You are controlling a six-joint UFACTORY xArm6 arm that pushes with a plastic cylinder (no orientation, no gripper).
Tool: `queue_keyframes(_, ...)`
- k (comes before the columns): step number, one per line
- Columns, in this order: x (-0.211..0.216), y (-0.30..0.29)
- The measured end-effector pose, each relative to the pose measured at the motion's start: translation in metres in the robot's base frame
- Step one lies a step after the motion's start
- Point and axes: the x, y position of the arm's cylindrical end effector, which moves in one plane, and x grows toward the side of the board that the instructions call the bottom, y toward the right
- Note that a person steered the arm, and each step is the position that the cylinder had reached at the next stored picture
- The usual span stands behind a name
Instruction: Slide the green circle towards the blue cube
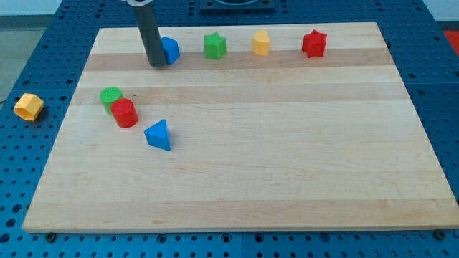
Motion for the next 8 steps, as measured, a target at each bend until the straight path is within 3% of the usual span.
queue_keyframes(1, 0.002, 0.012)
queue_keyframes(2, 0.043, 0.028)
queue_keyframes(3, 0.115, 0.019)
queue_keyframes(4, 0.143, -0.009)
queue_keyframes(6, 0.134, -0.058)
queue_keyframes(8, 0.086, -0.072)
